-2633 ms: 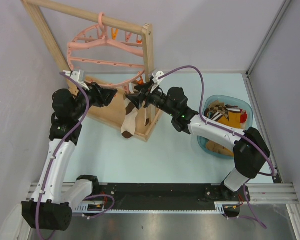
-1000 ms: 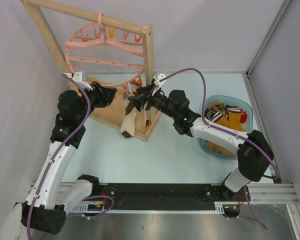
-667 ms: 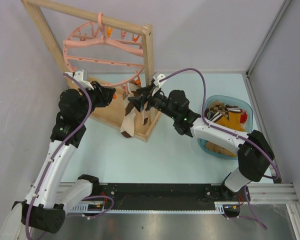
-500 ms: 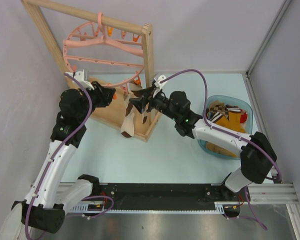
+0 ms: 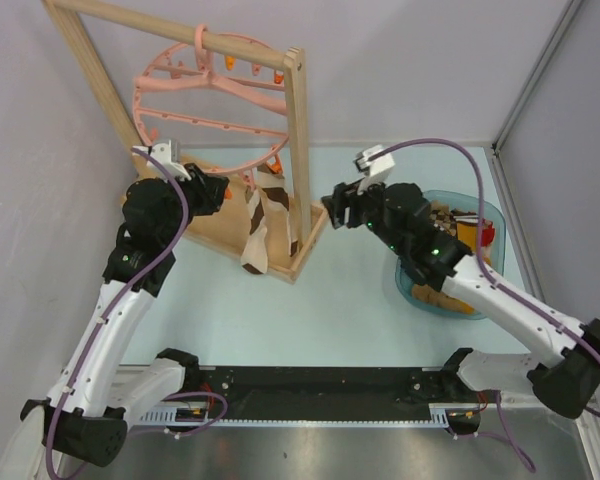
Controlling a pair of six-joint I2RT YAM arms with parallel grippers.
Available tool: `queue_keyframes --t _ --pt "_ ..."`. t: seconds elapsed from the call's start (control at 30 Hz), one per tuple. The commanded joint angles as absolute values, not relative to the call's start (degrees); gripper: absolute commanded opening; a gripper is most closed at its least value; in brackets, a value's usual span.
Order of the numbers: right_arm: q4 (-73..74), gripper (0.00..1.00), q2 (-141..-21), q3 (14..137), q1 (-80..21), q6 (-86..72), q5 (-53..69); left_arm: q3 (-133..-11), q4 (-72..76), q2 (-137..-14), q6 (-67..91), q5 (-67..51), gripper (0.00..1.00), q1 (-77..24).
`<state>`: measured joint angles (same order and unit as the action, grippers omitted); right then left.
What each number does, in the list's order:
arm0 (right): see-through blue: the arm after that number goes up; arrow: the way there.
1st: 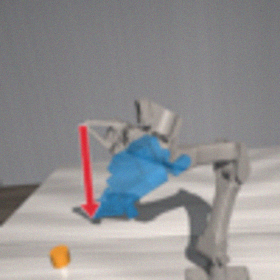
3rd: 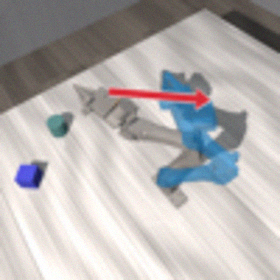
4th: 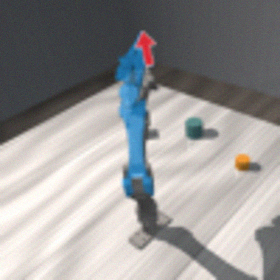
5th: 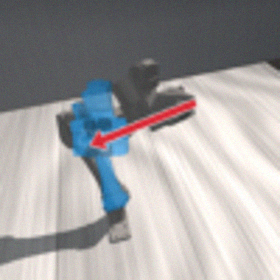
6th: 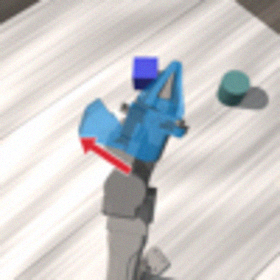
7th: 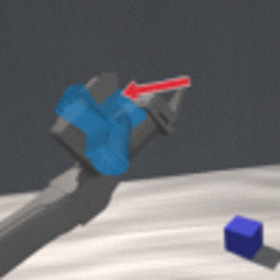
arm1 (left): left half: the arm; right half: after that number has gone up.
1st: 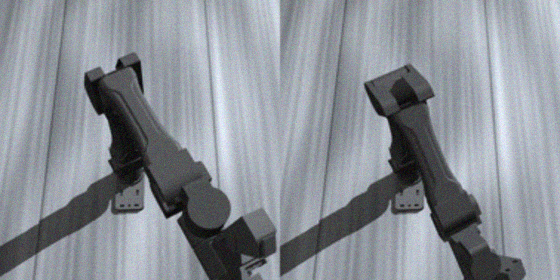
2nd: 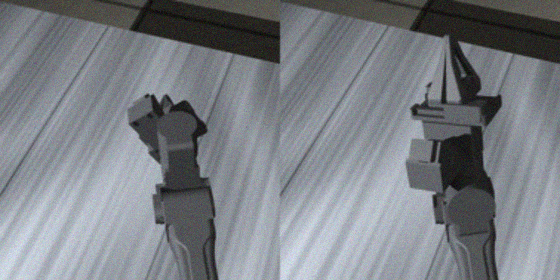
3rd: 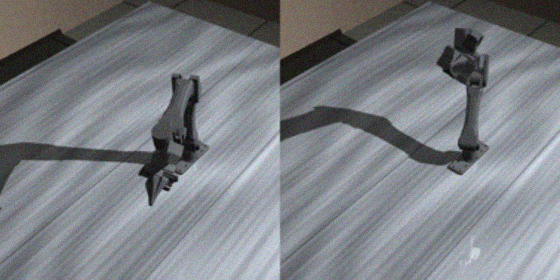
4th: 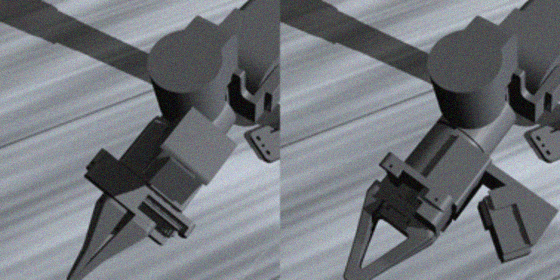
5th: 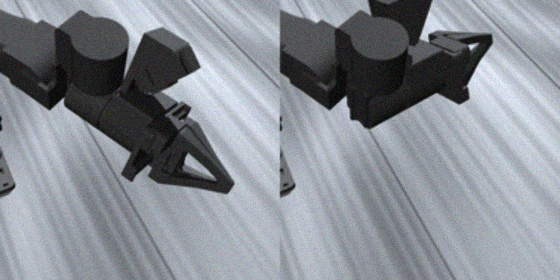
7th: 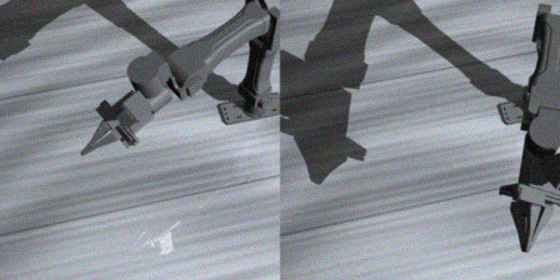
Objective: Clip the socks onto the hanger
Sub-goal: Pick up the sock from the bin.
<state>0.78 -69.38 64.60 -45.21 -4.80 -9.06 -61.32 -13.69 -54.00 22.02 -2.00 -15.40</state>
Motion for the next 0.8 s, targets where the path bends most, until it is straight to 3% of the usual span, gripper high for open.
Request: queue_keyframes --t 0.0,0.17,0.37,0.57,0.77 --pt "21.93 0.66 -64.09 64.69 -37.55 -8.7 -21.44 -64.07 -14.59 -53.96 20.3 2.81 0.0 -17.14" --pt "30.74 0.66 -63.19 63.63 -22.7 -11.16 -21.89 -65.21 -15.64 -54.23 20.13 6.06 0.0 -18.72" --pt "30.59 0.65 -67.14 60.91 -7.94 -12.39 -16.45 -65.92 -16.79 -54.67 19.95 7.03 0.0 -19.69" --pt "29.44 0.65 -71.89 56.7 -3.25 -11.6 -10.37 -66.18 -17.14 -54.93 19.86 7.03 0.0 -19.95" --pt "30.58 0.63 -69.1 49.14 -3.51 -16.87 -7.39 -66.18 -16.61 -55.63 20.39 6.15 0.0 -20.13"
